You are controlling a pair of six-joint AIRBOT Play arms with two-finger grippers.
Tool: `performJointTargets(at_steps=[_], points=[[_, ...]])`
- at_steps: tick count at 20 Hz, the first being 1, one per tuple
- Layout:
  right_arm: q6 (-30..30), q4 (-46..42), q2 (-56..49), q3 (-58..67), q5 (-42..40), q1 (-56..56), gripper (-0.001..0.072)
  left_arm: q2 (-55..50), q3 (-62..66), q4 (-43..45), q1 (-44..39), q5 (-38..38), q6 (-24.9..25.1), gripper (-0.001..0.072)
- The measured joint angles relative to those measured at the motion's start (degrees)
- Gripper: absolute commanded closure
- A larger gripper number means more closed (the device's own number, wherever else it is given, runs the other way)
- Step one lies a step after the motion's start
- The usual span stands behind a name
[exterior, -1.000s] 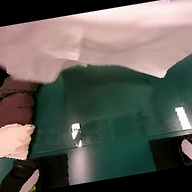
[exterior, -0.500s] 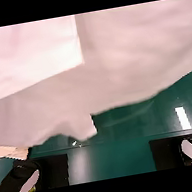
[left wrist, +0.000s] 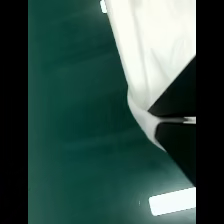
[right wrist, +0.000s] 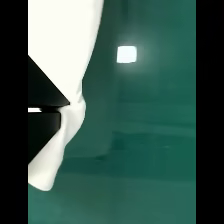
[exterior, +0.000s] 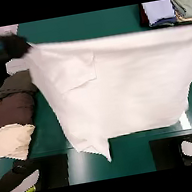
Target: Fold the shirts.
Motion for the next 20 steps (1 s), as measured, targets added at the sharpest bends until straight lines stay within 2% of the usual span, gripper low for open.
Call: performJointTargets(at_steps=[5,10,13,17,18,19,20], points=[[-0.15,-2.6,-15.26,-2.29,-2.4,2.56,0.0696,-13.22,-3.21,-1.88,3.1,6.82,-0.15,0.0683],[-1.66,1.55,-25.53,4.39,-6.73,2.34,0.0696,-19.06,-3.8,-6.12,5.01,12.7,3.87,0.0682],[-2.56,3.82,-27.34,4.94,-6.05,1.64,0.0697,-19.98,-4.2,-6.86,5.29,10.08,5.88,0.0683],[-2.97,3.65,-24.83,-3.85,-7.41,0.48,0.0695,-20.41,-7.74,-7.32,5.4,6.49,7.13,0.0682],[-3.02,3.63,-24.0,-6.71,-8.5,0.31,0.0629,-20.44,-8.9,-7.43,5.4,6.29,7.28,0.0646],[-3.06,3.56,-23.34,-9.09,-9.7,0.22,0.0396,-20.48,-9.88,-7.43,5.4,5.97,7.37,0.0348],[-3.13,3.39,-22.82,-11.15,-10.64,0.07,0.0293,-20.5,-10.67,-7.28,5.44,5.75,7.39,0.0181]])
